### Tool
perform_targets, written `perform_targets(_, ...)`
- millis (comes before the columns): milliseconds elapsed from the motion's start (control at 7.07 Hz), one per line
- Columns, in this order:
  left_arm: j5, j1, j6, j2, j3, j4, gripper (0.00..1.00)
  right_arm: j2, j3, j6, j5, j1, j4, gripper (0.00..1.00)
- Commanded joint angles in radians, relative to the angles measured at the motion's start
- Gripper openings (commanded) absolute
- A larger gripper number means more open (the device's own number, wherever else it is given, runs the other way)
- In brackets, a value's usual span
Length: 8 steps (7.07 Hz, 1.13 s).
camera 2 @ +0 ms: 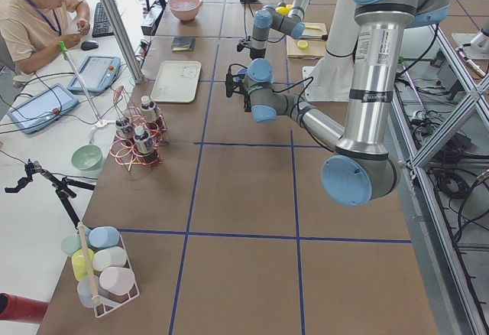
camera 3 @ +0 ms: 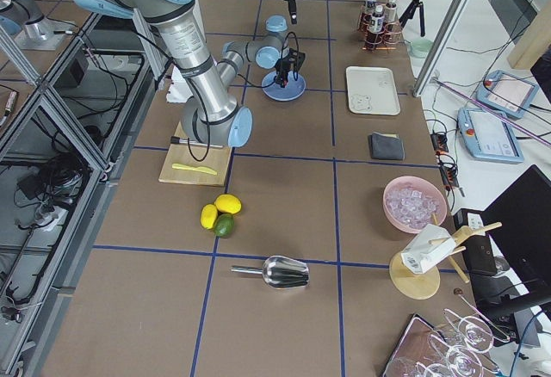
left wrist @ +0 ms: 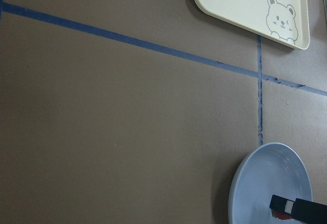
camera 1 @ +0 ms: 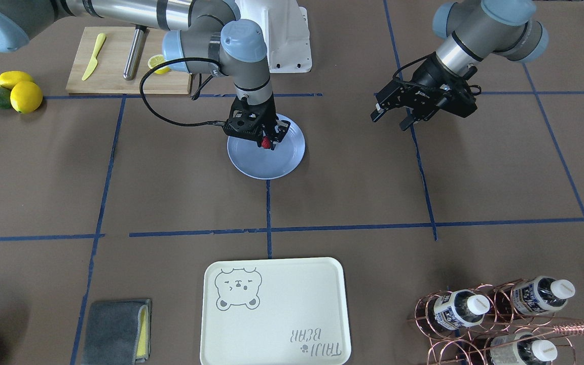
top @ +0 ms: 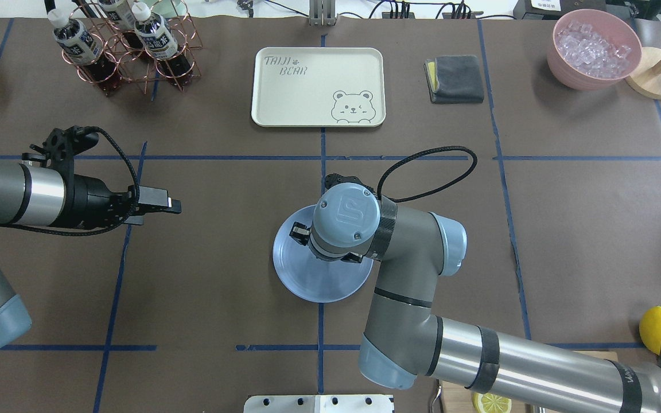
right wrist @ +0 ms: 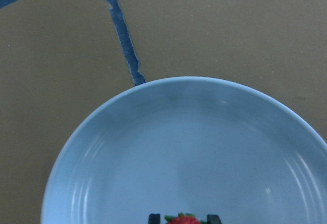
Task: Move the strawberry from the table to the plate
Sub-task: 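Carry the strawberry over the plate and lower it with the right gripper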
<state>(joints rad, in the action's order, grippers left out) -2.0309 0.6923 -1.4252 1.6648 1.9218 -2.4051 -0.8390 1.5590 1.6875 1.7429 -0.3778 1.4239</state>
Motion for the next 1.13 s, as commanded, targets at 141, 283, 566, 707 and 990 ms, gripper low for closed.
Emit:
perform_targets(141,0.001,-0.001,0.000,0.000,0.002,0.000,1.00,0.008,-0.005,-0.002,-0.003,-0.001,0.016,0.00)
perform_targets(283,0.001,-0.001,0.000,0.000,0.002,0.000,1.00,0.011,-0.010,-0.005,-0.014,-0.001,0.026,0.00)
perform_targets(566,0.003,-0.001,0.000,0.000,0.002,0.000,1.00,0.012,-0.017,-0.009,-0.016,-0.001,0.024,0.00)
perform_targets(707,0.003,-0.001,0.000,0.000,0.003,0.000,1.00,0.014,-0.017,-0.009,-0.016,-0.001,0.024,0.00)
perform_targets(990,0.003,-0.001,0.000,0.000,0.000,0.000,1.00,0.014,-0.023,-0.009,-0.016,-0.001,0.023,0.00)
